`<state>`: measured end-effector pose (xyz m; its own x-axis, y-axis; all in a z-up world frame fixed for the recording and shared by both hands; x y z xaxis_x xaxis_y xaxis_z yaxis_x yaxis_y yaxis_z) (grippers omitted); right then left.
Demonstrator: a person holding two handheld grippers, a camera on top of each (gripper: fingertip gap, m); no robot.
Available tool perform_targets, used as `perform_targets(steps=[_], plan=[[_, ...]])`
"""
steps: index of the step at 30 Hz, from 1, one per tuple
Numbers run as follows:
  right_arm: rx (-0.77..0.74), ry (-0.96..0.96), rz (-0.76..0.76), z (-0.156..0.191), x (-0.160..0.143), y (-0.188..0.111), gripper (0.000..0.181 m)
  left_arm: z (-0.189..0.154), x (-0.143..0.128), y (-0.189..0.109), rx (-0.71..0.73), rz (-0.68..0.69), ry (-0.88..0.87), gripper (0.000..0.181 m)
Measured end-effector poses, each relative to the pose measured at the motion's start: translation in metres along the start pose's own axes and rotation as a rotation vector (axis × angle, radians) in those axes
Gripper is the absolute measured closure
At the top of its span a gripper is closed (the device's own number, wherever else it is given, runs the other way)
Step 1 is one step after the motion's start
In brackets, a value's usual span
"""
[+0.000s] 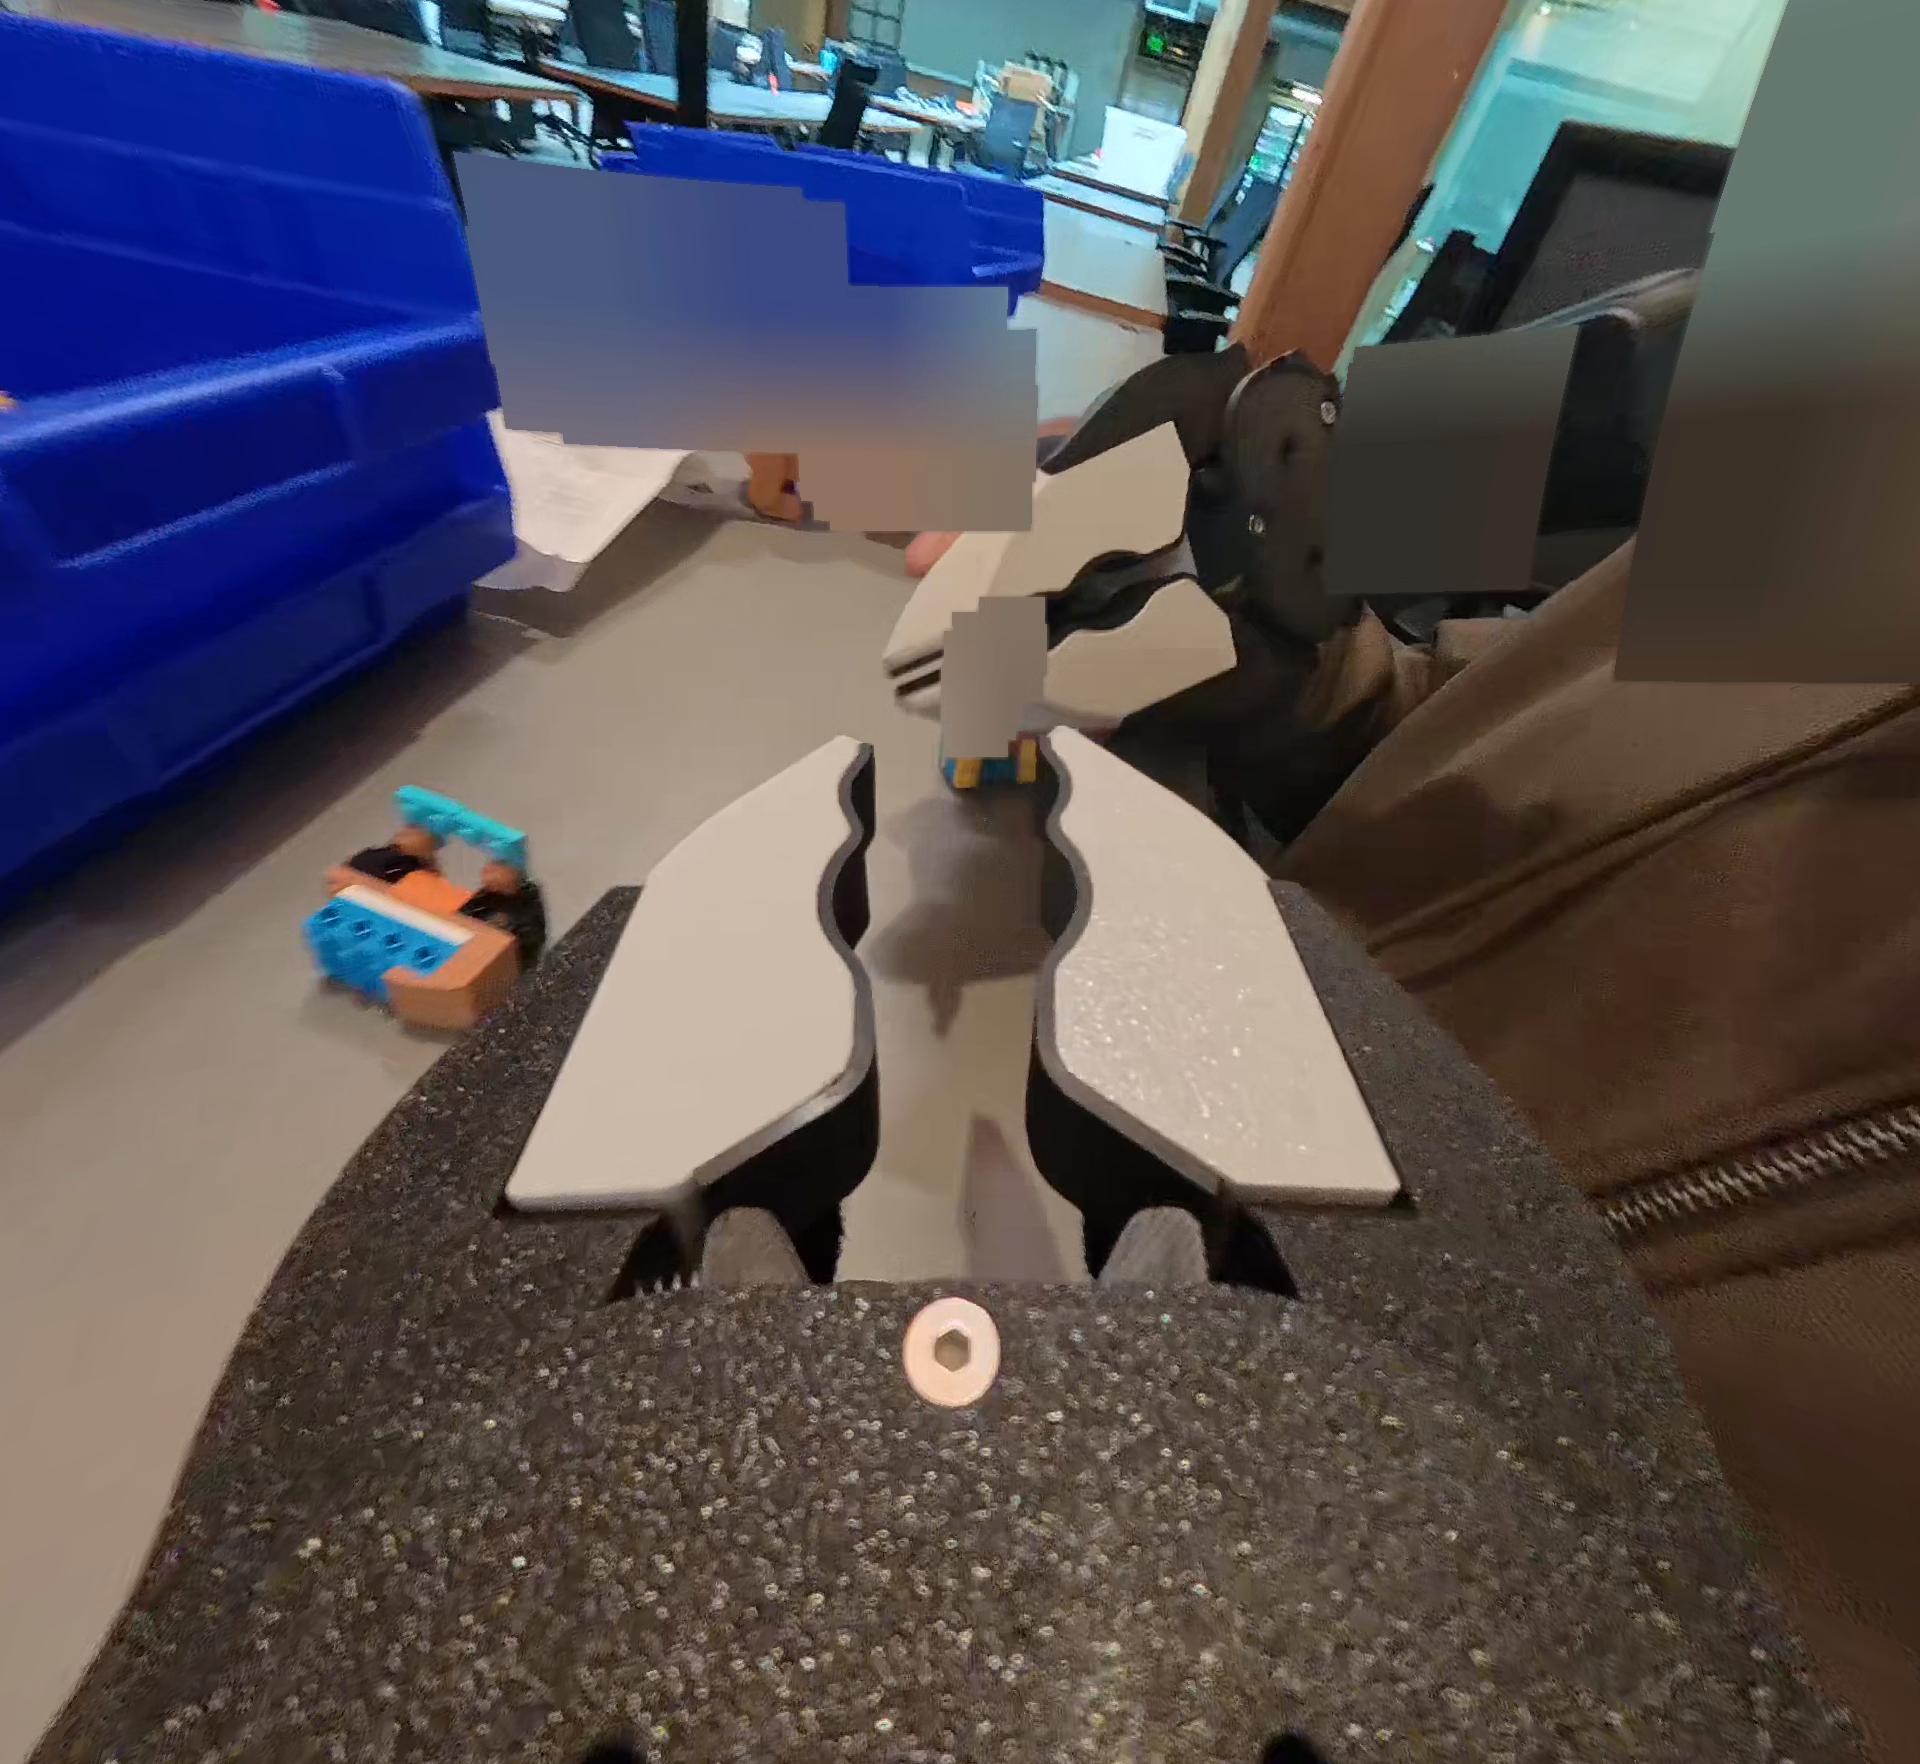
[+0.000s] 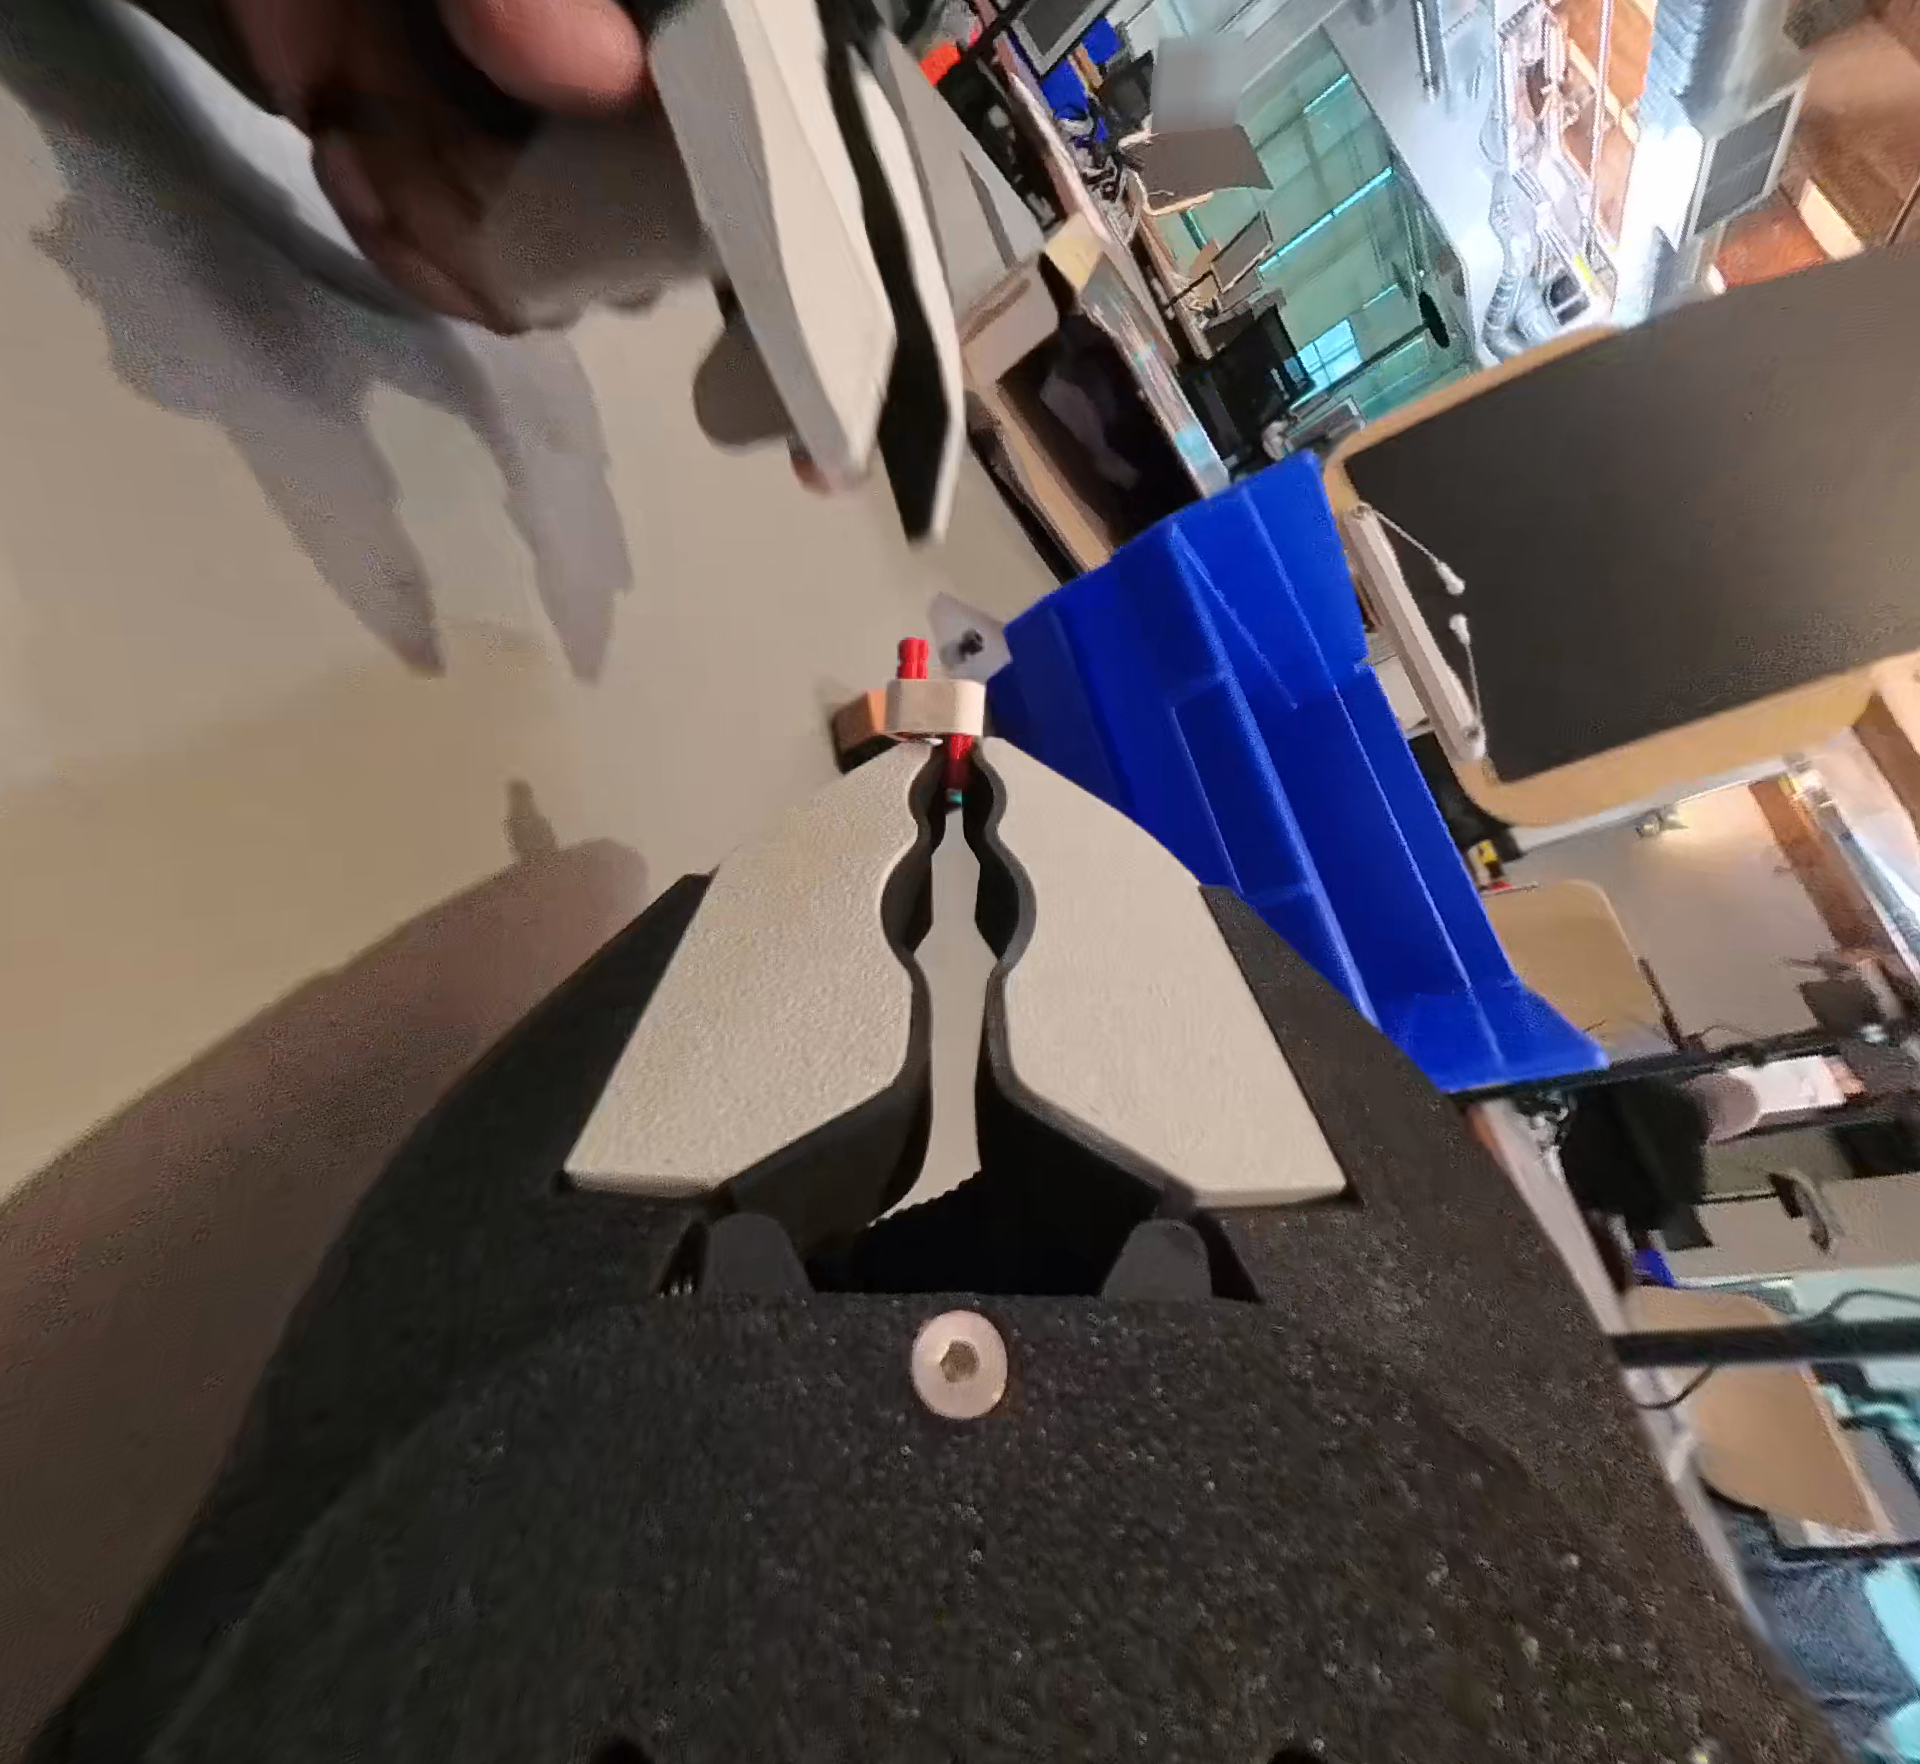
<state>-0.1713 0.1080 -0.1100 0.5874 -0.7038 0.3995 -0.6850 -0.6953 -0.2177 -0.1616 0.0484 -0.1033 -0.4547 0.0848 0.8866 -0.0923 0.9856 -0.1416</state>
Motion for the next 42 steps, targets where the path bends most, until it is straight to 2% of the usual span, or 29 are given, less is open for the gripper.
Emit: perform_targets(steps=[3,6,13,19,23,25,29,33,37,38,40,42], plan=[[-0.007,-0.050,0.008,0.005,0.010,0.008,0.178,0.000,-0.011,0.014,0.016,0.041,0.023,0.153],[-0.015,-0.045,0.003,0.007,0.015,0.010,0.178,-0.001,-0.011,0.014,0.010,0.029,0.055,0.162],[-0.060,-0.080,0.101,0.008,0.009,0.015,0.178,0.000,-0.014,0.019,-0.011,0.056,0.114,0.173],[-0.117,-0.196,0.174,0.011,0.009,0.019,0.176,0.005,-0.018,0.015,0.049,0.076,0.170,0.174],[-0.104,-0.225,0.209,0.016,0.010,0.023,0.170,0.009,-0.020,0.013,0.093,0.099,0.195,0.174],[-0.095,-0.242,0.233,0.018,0.008,0.023,0.177,0.010,-0.025,0.013,0.121,0.133,0.238,0.174],[-0.065,-0.252,0.236,0.023,0.009,0.019,0.178,0.006,-0.030,0.012,0.159,0.139,0.320,0.174],[-0.102,-0.240,0.191,0.018,0.017,0.011,0.178,-0.003,-0.023,0.008,0.057,0.096,0.219,0.175],[-0.152,-0.305,0.182,0.015,0.021,0.007,0.177,-0.006,-0.020,0.005,-0.064,0.103,0.034,0.175],[-0.171,-0.328,0.192,0.013,0.021,0.006,0.178,-0.007,-0.020,0.004,-0.089,0.108,-0.013,0.181],[-0.233,-0.362,0.357,-0.002,-0.011,-0.006,0.179,0.003,0.000,-0.017,-0.139,-0.007,-0.161,0.181],[-0.235,-0.250,0.437,-0.014,-0.051,-0.029,0.179,0.030,0.016,-0.049,-0.052,-0.132,-0.199,0.181]])
Point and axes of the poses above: each gripper's, where its closed fingertips meet, y out along the fingers, x out of its top, z = x × y across the jaws, the point moved 2 cm from there along -y, back along the fingers, and after that the axes turned 14 degrees about -y, right-handed, at the moved point
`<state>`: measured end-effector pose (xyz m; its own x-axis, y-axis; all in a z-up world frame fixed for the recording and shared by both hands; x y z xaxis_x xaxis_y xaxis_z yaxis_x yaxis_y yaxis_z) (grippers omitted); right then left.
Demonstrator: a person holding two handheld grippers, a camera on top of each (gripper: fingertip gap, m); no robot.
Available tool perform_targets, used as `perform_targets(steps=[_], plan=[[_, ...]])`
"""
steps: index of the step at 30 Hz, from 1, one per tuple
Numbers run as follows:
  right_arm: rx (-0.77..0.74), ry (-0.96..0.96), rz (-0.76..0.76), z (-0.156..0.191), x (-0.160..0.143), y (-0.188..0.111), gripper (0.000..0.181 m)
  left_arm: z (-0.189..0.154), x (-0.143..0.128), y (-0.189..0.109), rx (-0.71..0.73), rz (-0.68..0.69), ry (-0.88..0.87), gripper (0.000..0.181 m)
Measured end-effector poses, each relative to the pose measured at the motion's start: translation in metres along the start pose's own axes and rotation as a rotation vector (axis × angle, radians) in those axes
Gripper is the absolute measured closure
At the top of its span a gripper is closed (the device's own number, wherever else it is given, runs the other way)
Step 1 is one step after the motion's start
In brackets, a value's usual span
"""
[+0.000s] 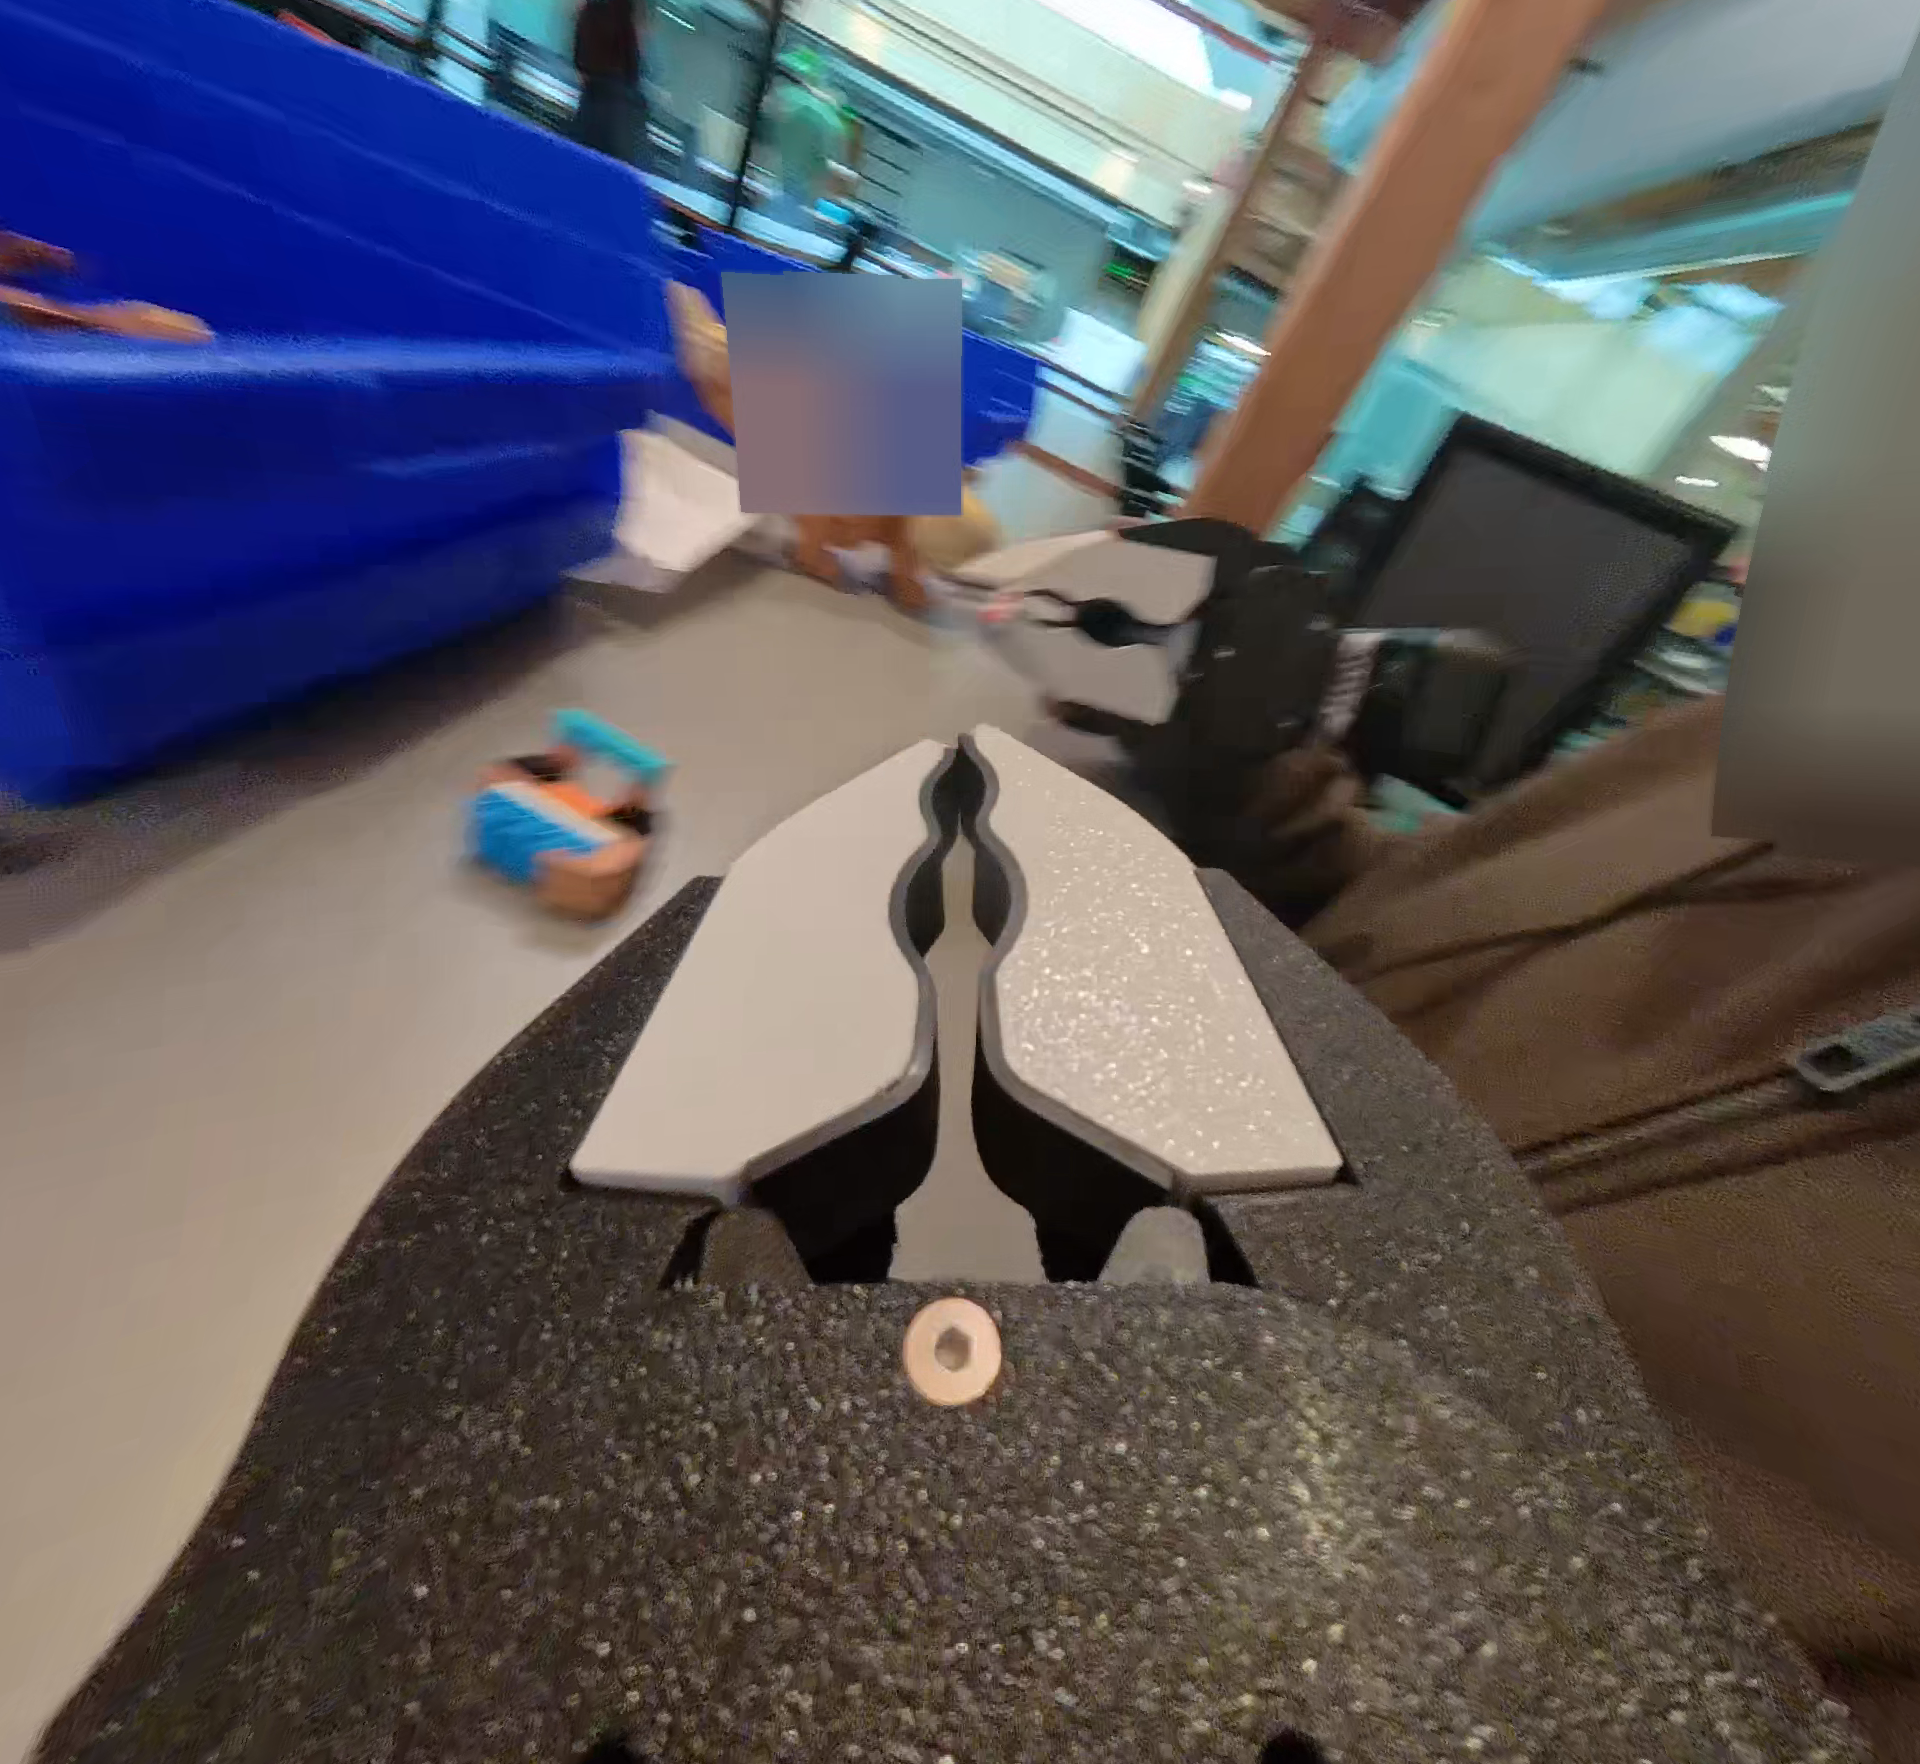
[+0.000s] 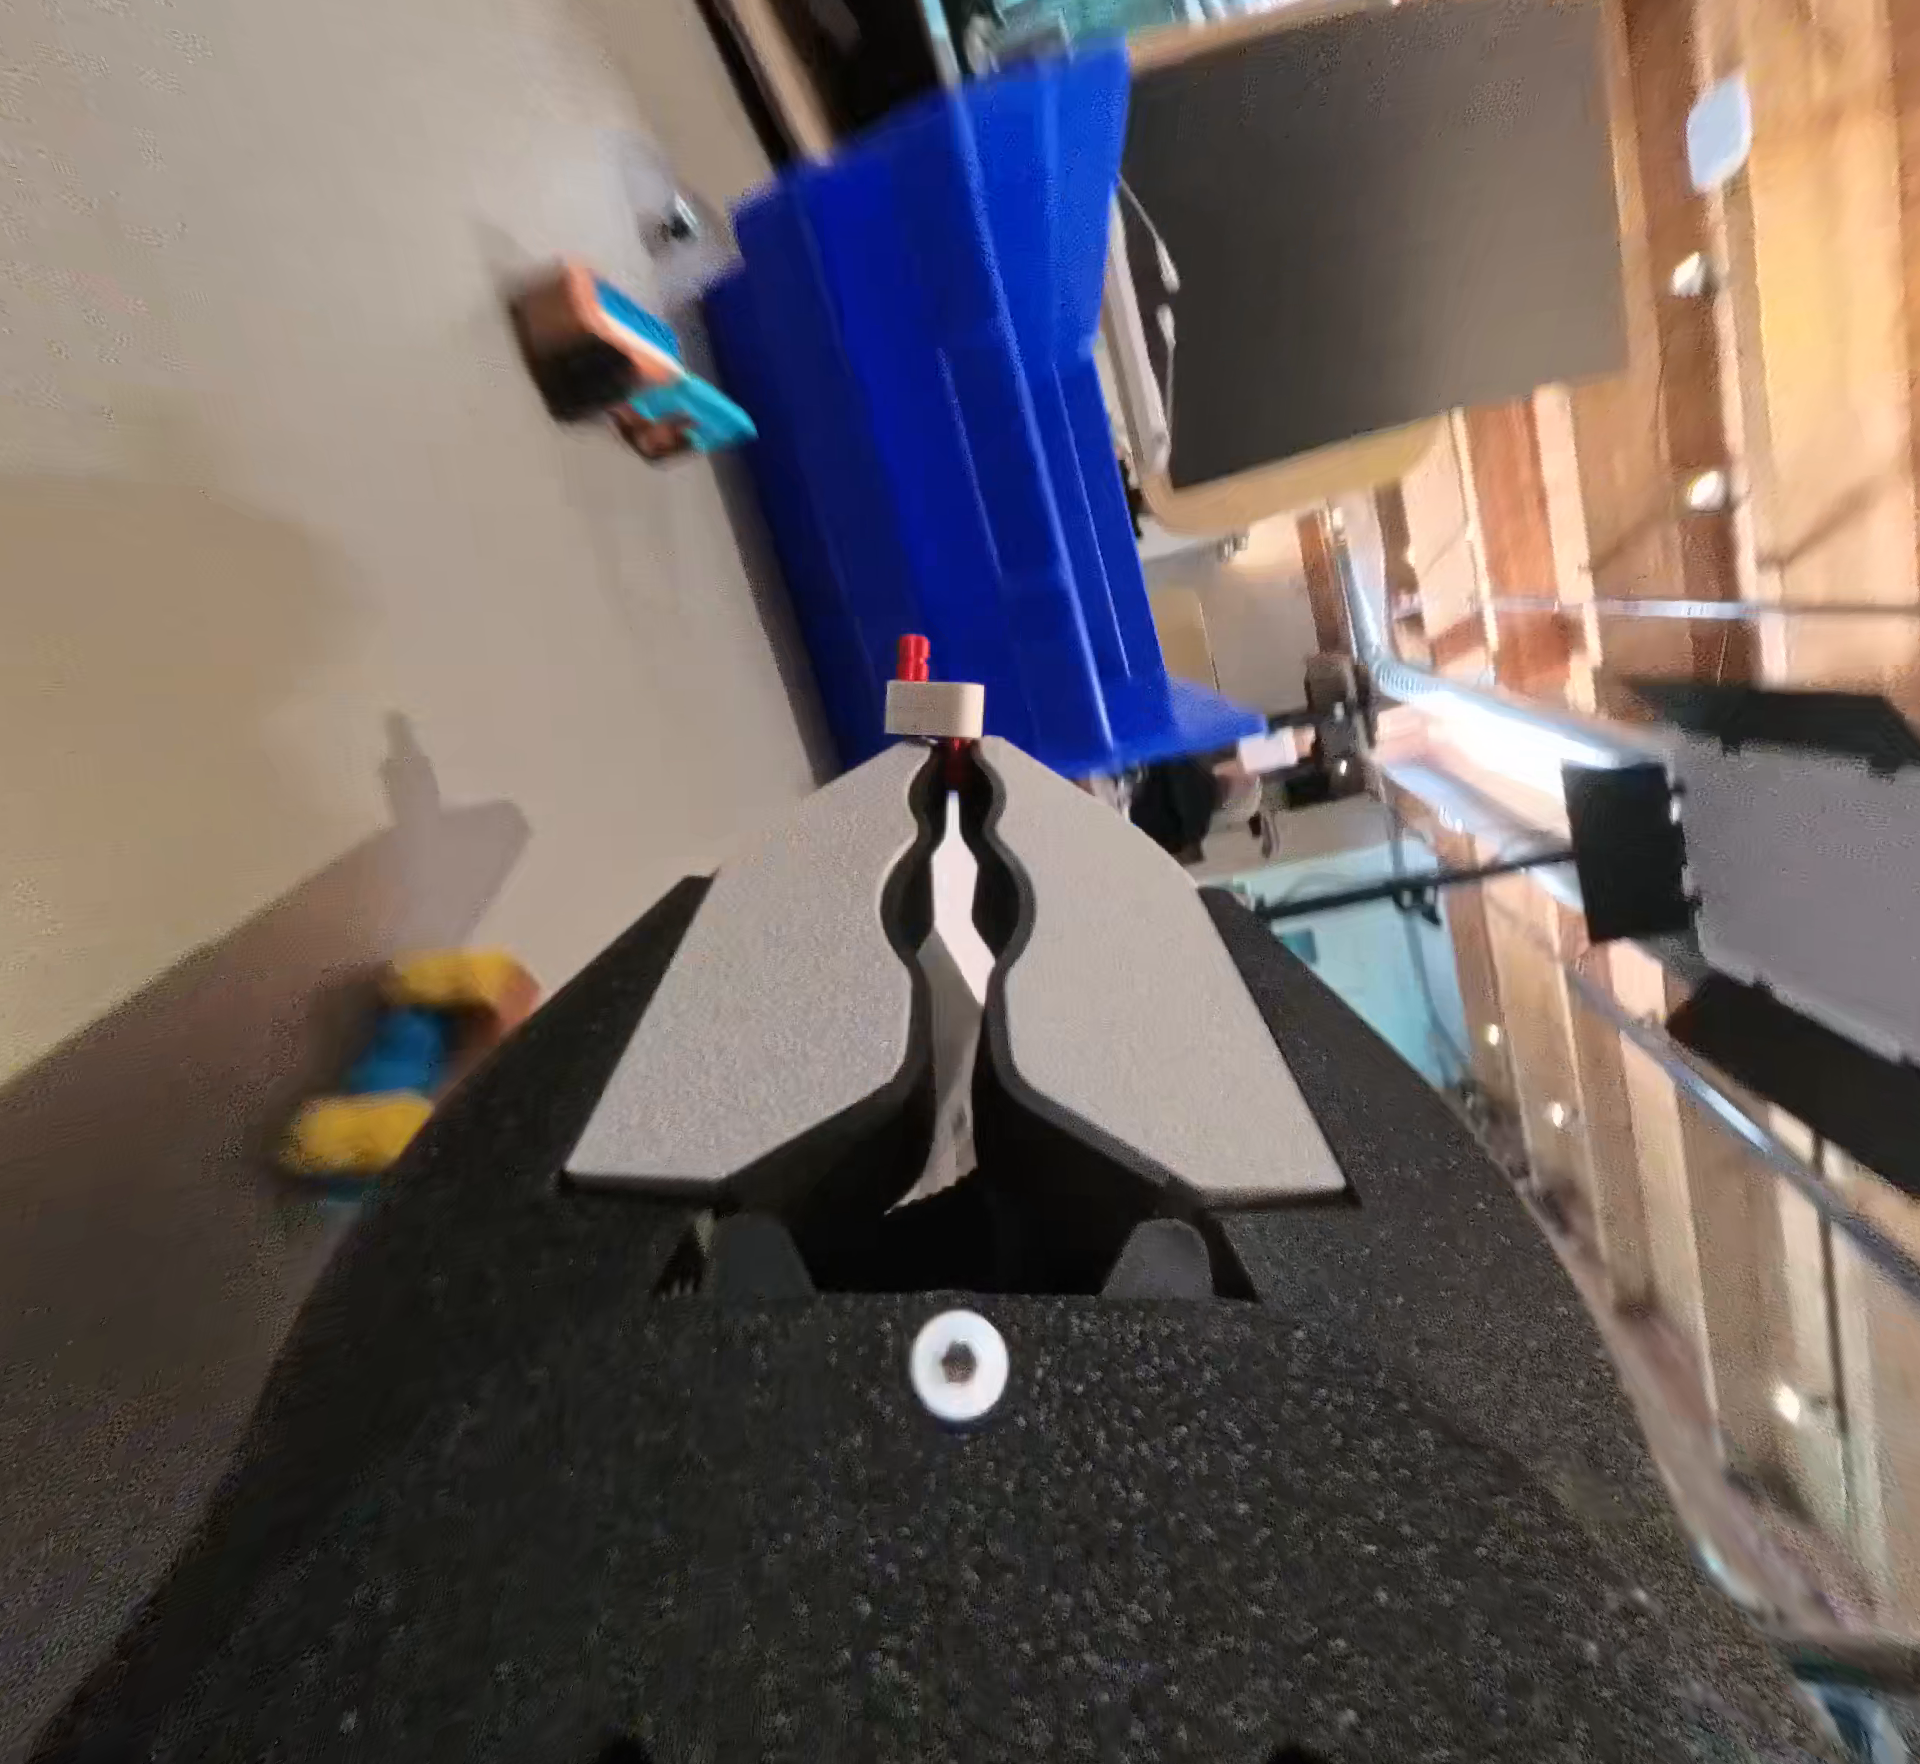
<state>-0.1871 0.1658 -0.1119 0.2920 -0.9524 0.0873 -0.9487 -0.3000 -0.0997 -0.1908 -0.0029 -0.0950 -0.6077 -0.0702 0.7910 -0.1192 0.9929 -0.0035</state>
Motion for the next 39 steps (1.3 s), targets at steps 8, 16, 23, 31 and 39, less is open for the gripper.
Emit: perform_targets(steps=[8,16,23,31,39], plan=[[0.041,0.129,-0.143,0.000,0.031,-0.003,0.179,-0.009,-0.017,0.025,0.073,0.108,0.225,0.171],[0.073,0.073,-0.250,0.011,0.075,0.000,0.178,-0.022,-0.041,0.059,0.027,0.183,0.317,0.166],[0.083,0.081,-0.280,0.012,0.078,-0.001,0.178,-0.024,-0.042,0.056,0.021,0.176,0.374,0.174],[0.086,0.106,-0.318,0.012,0.081,-0.001,0.178,-0.025,-0.042,0.054,0.066,0.170,0.483,0.177],[-0.013,0.014,-0.293,0.010,0.088,0.002,0.151,-0.022,-0.038,0.052,0.069,0.129,0.355,0.178]])
Point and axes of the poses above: each gripper's, where its closed fingertips meet, y out along the fingers, x out of its top, z = x × y across the jaws, the point moved 2 cm from there along -y, back along the fingers, and after that the axes turned 14 degrees about -y, right-handed, at the moved point
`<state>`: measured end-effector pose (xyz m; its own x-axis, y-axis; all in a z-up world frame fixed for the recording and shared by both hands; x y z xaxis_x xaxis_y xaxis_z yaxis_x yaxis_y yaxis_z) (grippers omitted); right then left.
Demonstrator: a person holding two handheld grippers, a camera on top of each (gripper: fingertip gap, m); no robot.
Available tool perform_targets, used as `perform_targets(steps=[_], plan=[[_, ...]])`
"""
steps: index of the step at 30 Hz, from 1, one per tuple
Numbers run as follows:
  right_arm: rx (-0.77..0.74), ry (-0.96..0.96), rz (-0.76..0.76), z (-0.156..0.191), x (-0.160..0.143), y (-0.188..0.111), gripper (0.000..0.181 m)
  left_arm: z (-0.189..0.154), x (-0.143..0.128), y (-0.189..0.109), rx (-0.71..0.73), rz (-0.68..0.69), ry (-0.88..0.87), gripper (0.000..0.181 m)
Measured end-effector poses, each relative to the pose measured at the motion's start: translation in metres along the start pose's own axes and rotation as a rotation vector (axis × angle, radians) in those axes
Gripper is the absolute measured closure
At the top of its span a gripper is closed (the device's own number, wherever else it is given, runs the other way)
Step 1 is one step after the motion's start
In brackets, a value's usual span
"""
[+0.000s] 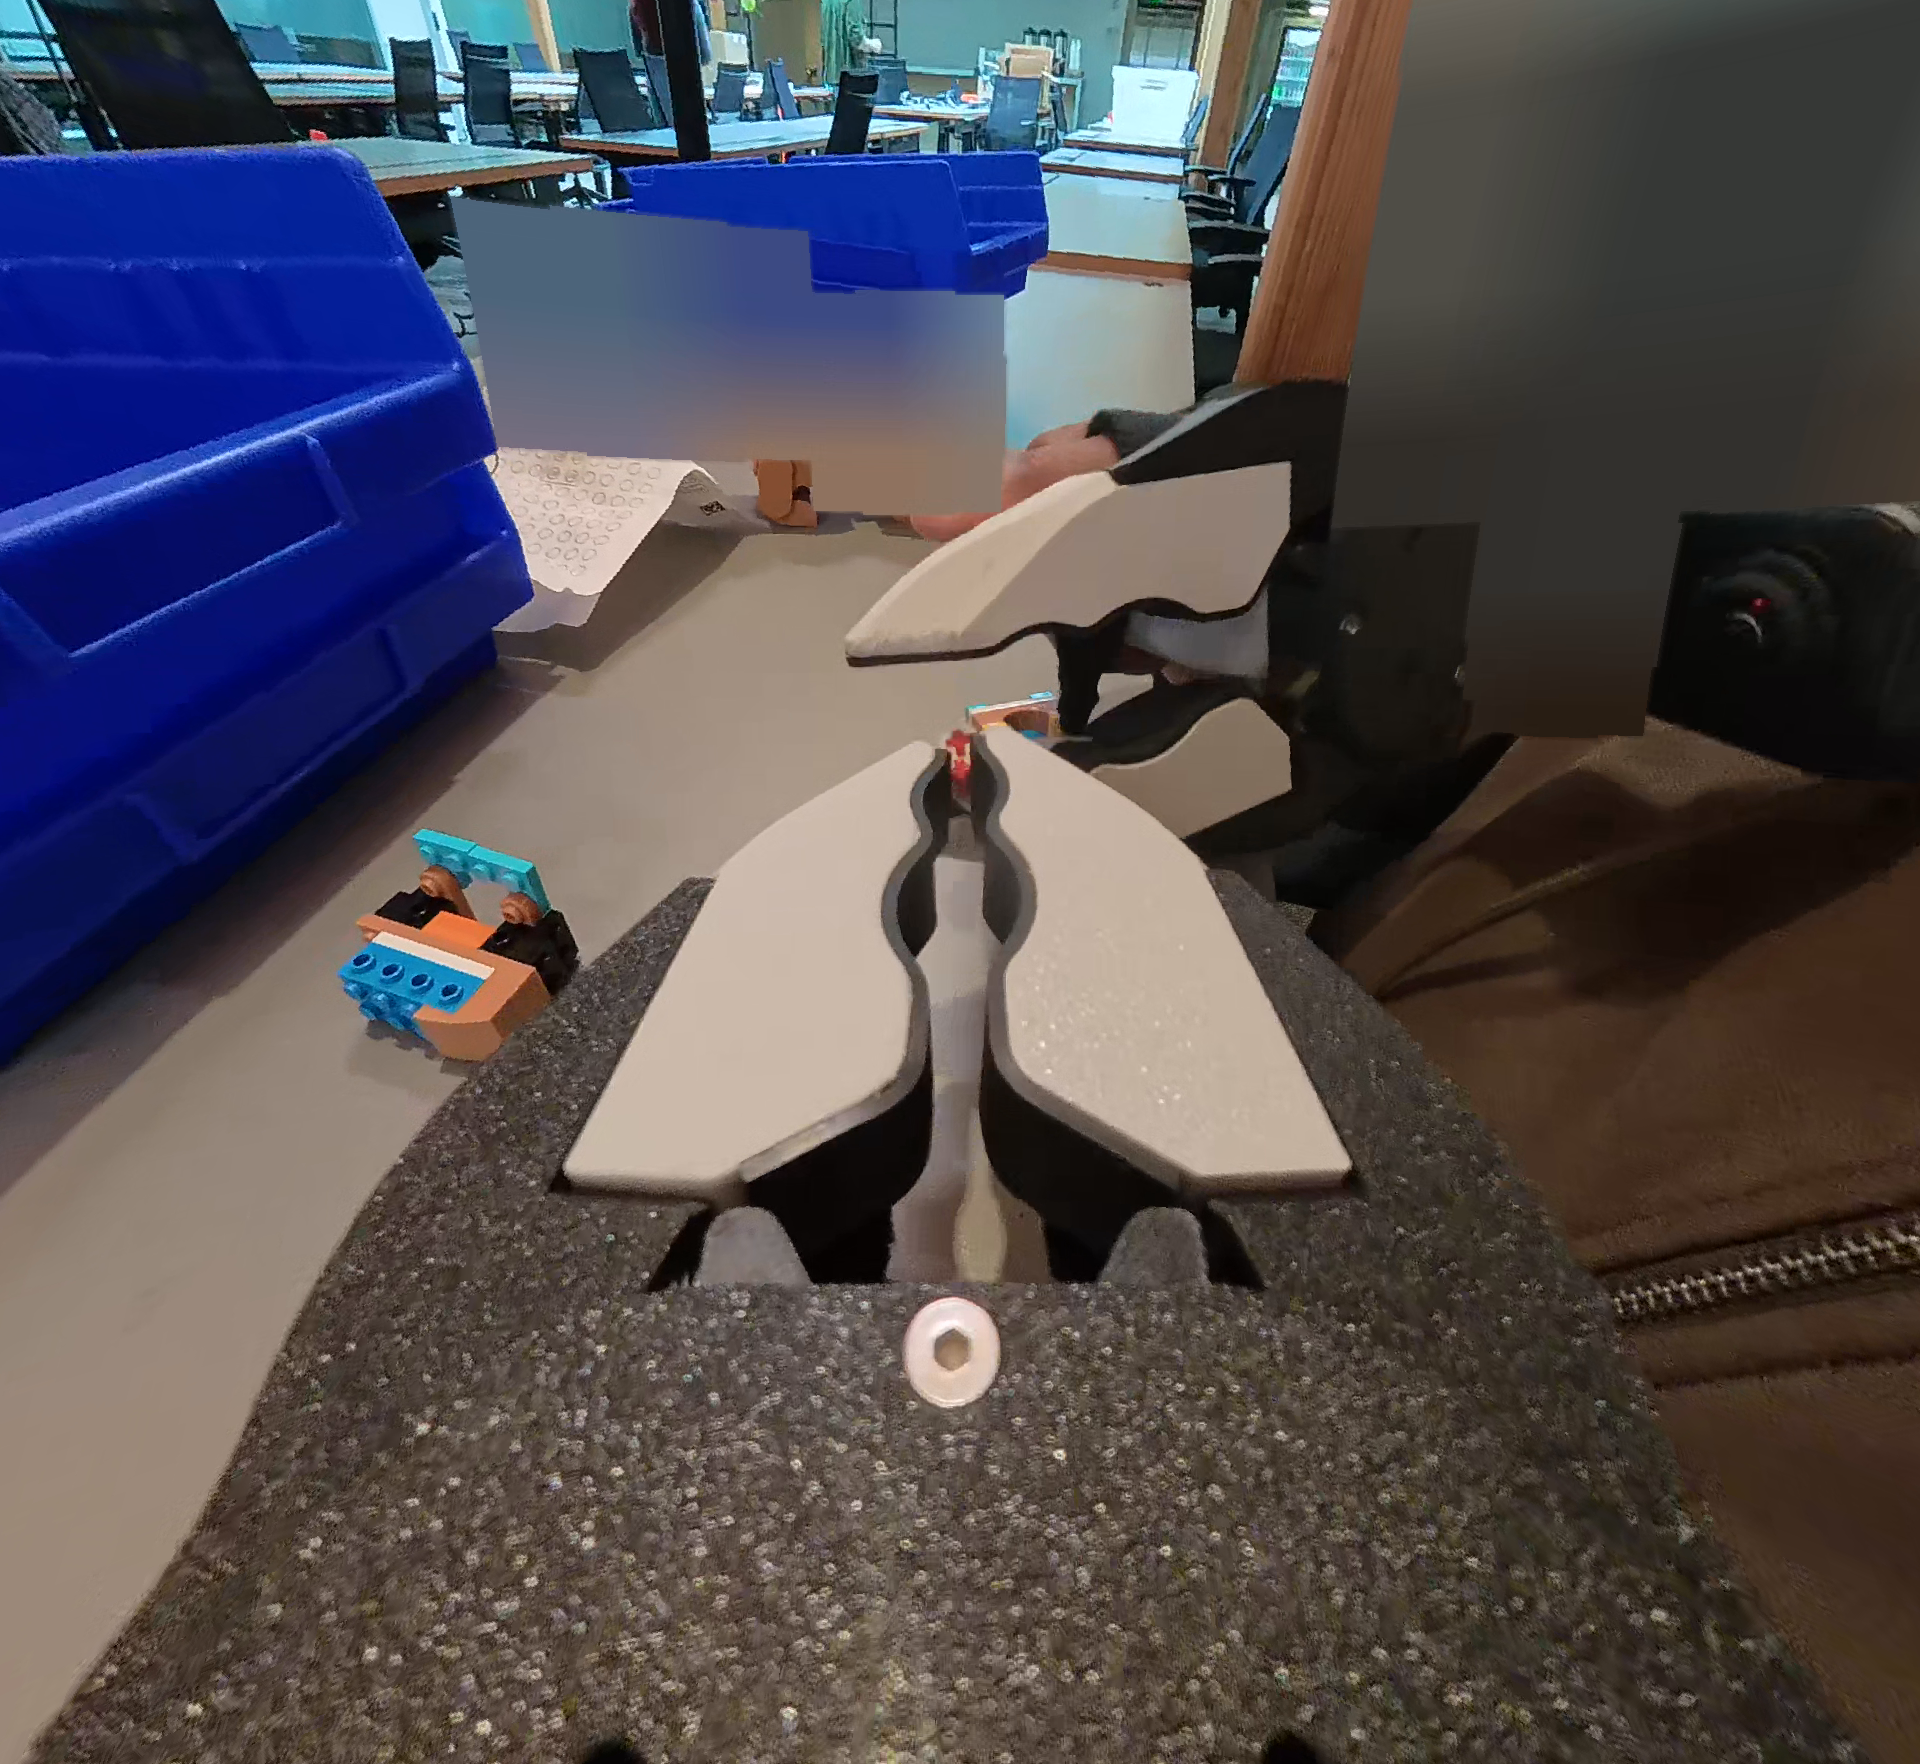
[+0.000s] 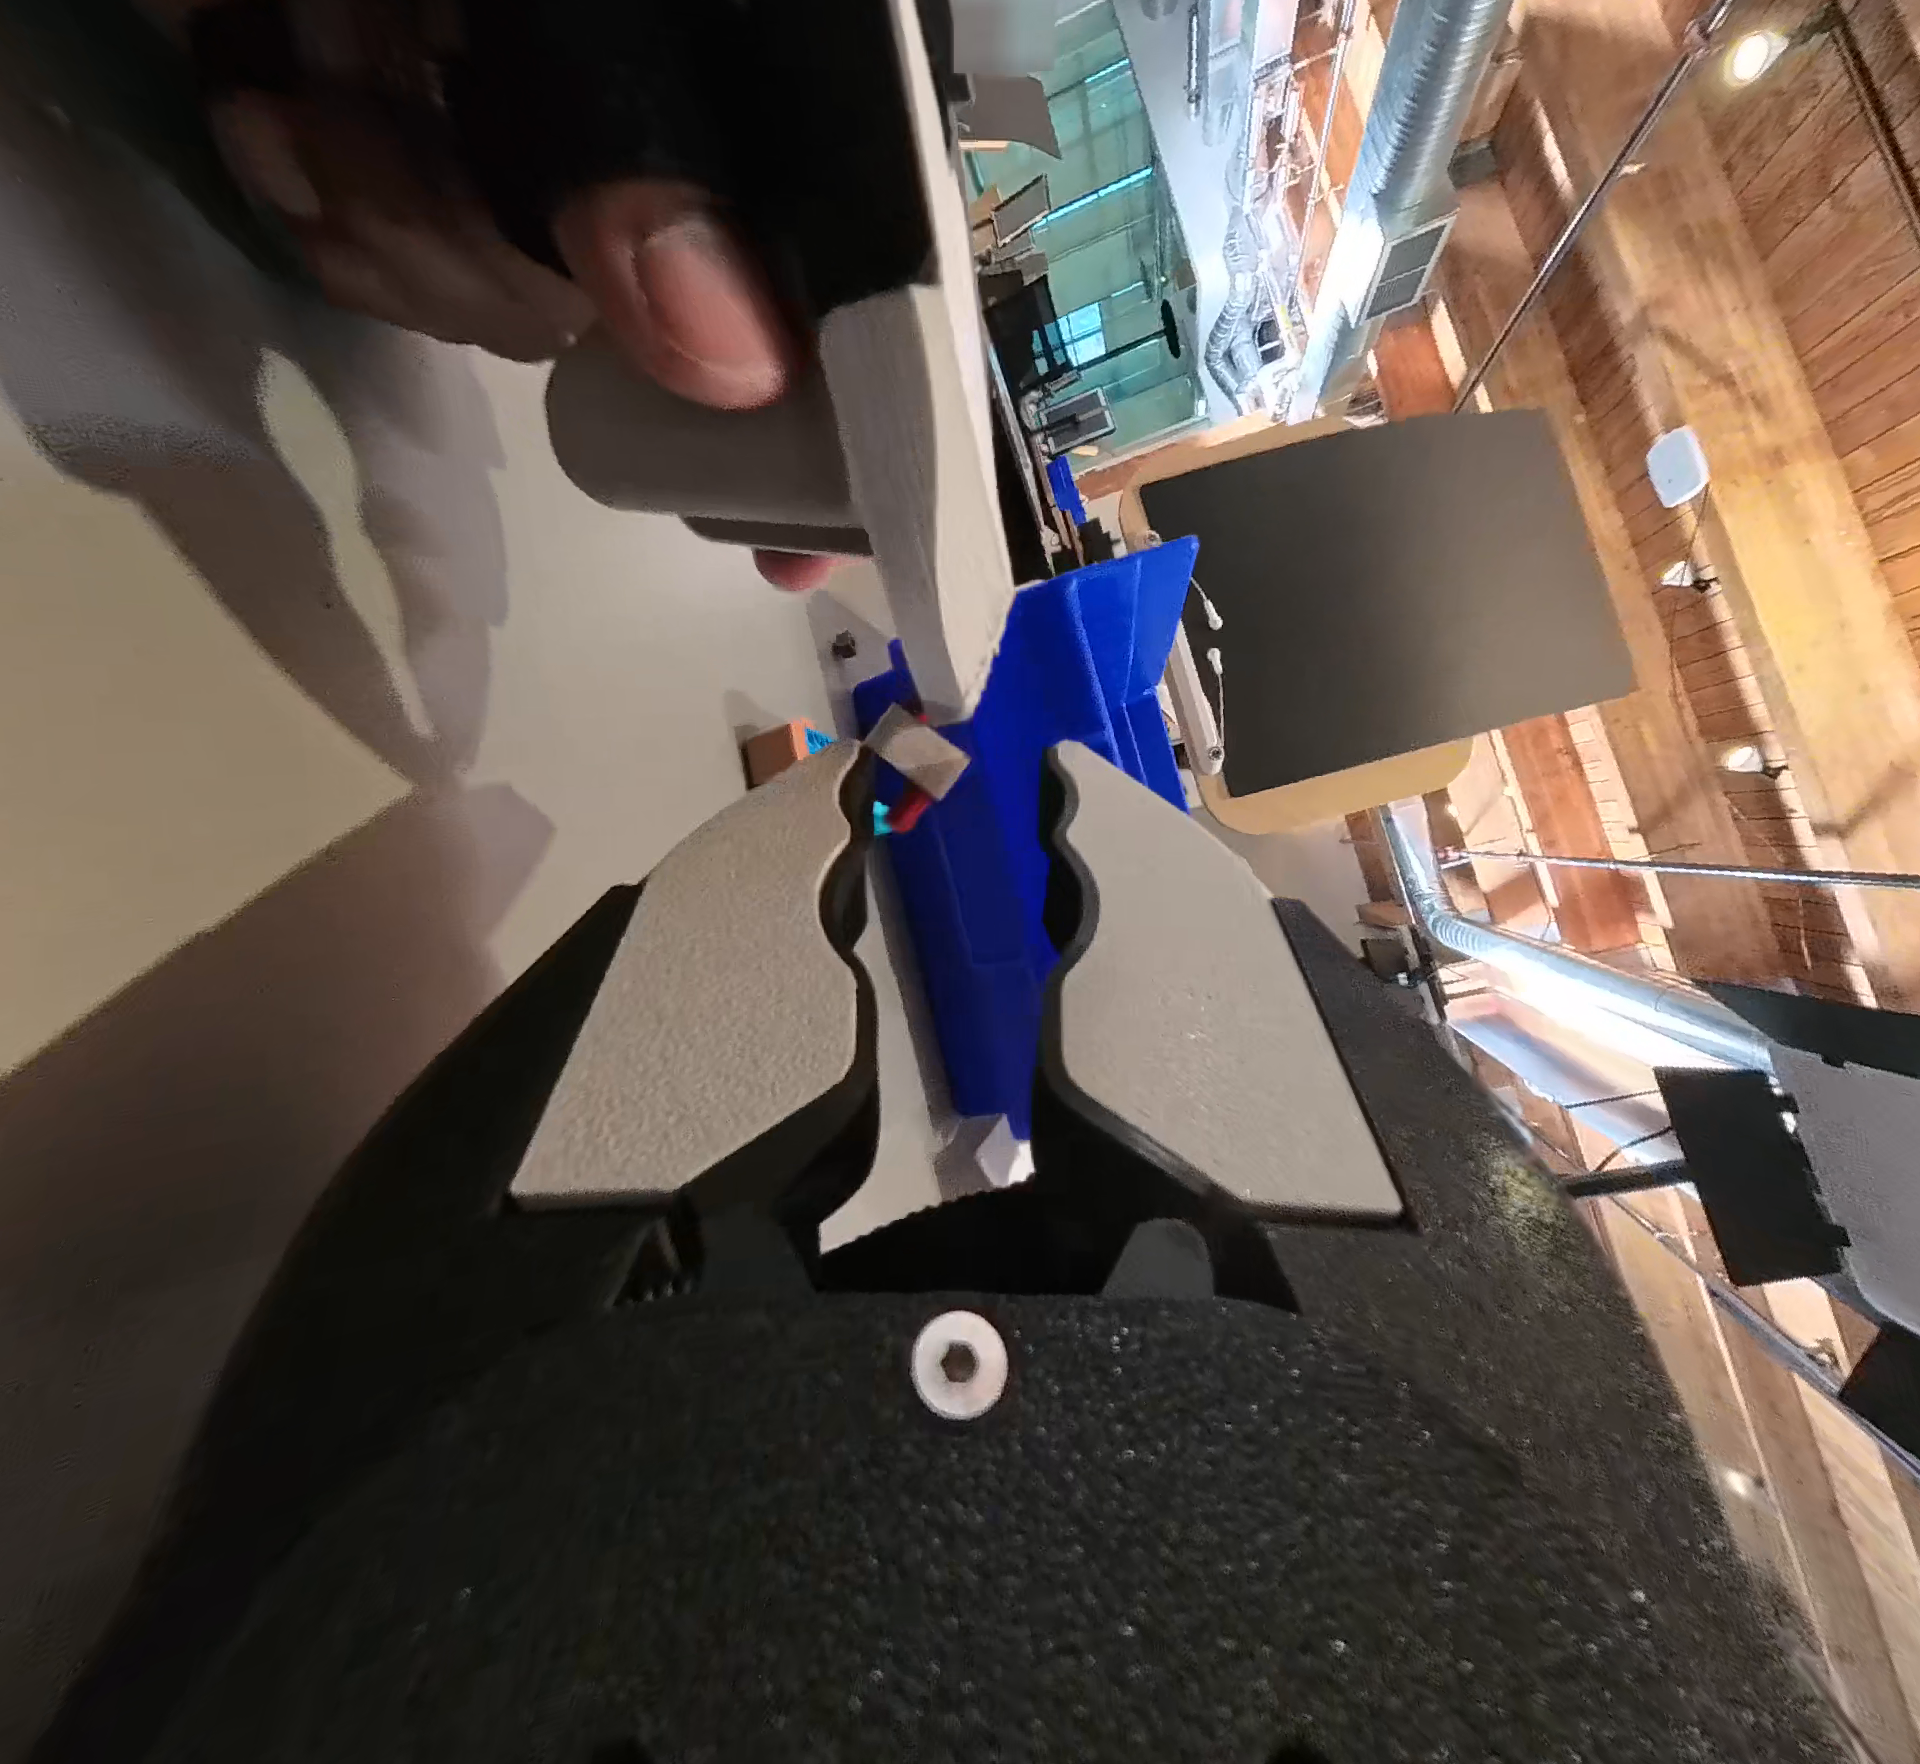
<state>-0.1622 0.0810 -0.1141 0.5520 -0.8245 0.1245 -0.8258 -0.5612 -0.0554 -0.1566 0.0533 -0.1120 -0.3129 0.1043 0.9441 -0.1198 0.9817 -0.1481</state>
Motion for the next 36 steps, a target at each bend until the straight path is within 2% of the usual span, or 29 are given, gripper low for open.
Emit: perform_targets(steps=[5,8,12,18,20,36], plan=[[0.006,0.003,-0.017,0.002,0.013,0.005,0.152,-0.004,-0.002,0.003,0.008,0.009,0.020,0.178],[-0.008,0.016,0.026,0.000,0.006,0.007,0.156,-0.004,-0.001,0.001,0.011,-0.004,0.021,0.179],[0.018,0.099,-0.004,-0.001,0.005,0.005,0.156,-0.004,0.002,-0.002,0.009,-0.030,0.029,0.178],[0.094,0.256,-0.058,0.000,0.007,0.004,0.156,-0.009,0.004,-0.004,0.066,-0.073,0.188,0.179],[0.113,0.278,-0.074,0.000,0.009,0.004,0.164,-0.011,0.003,-0.002,0.089,-0.067,0.248,0.178],[0.052,0.061,0.030,0.007,0.003,0.007,0.165,-0.005,-0.005,0.000,0.142,-0.014,0.277,0.173]])
Point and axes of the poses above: each gripper's, where its closed fingertips meet, y out along the fingers, x out of its top, z = x × y across the jaws, the point moved 2 cm from there along -y, back along the fingers, and after that the axes turned 14 degrees about -y, right-handed, at the moved point
